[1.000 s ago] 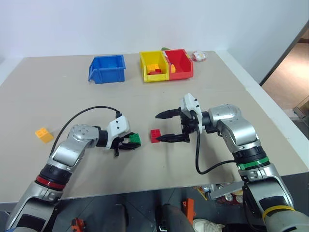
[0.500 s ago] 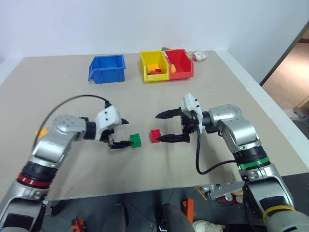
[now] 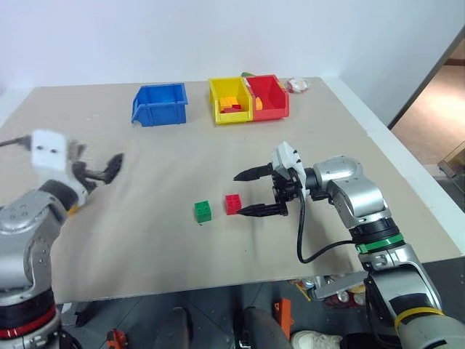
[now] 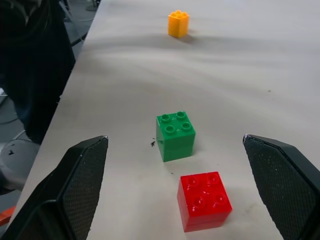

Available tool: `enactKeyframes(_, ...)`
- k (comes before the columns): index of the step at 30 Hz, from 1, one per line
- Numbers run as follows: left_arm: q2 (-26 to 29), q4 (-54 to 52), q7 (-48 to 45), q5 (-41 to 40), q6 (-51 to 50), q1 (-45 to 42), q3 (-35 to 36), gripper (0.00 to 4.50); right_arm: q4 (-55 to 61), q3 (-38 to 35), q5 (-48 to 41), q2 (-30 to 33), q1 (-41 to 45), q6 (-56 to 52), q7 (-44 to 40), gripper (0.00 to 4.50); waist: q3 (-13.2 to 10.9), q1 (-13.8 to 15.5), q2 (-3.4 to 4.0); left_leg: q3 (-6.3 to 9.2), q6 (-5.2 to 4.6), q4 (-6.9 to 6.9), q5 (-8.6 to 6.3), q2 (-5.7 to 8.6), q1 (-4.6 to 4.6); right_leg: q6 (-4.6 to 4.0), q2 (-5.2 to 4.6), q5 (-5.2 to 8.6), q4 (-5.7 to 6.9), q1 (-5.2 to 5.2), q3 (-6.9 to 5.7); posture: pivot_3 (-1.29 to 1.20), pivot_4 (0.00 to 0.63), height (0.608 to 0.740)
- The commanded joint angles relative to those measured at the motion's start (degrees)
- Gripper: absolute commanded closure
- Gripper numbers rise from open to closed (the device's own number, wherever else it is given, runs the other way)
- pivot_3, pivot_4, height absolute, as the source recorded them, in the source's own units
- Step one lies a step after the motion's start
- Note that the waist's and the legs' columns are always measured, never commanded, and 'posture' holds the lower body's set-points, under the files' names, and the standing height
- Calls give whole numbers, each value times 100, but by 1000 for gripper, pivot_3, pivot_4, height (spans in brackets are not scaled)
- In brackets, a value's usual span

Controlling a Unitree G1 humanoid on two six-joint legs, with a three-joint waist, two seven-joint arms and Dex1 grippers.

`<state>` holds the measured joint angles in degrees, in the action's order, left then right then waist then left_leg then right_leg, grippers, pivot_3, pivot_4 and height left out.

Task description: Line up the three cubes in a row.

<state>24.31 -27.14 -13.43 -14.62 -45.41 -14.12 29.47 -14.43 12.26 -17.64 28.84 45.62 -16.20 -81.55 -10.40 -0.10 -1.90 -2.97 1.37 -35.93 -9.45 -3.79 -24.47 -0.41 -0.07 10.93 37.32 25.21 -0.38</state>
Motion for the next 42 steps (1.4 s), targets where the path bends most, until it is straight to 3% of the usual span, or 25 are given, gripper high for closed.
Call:
enactKeyframes(1,-491,-264,1300,583,537,-27,427,30,-129,-3,-20,-110,284,188,-147,0,3,7,-10,1,0,-4,0,0,-1,-1,1,-1,0,0,-2,0,150,740)
enactKeyframes(7,-1107,-130,2302,1053,1062,177,495,30,-777,-332,-205,-700,720,130,371,0,7,31,-18,-3,0,-10,0,0,-1,-10,0,-5,0,-1,3,0,150,740)
enactKeyframes(15,-1759,168,2456,628,1229,444,562,30,-1479,-580,-48,-1157,1030,680,920,0,12,36,-26,-2,0,-13,0,0,-9,-9,1,-7,-1,2,2,0,150,740)
enactKeyframes(42,-1474,1777,2611,437,1459,-89,245,30,-1318,-488,216,-929,836,1038,869,0,12,33,-26,-2,2,-11,-1,-1,-14,4,2,-15,-5,7,0,0,150,740)
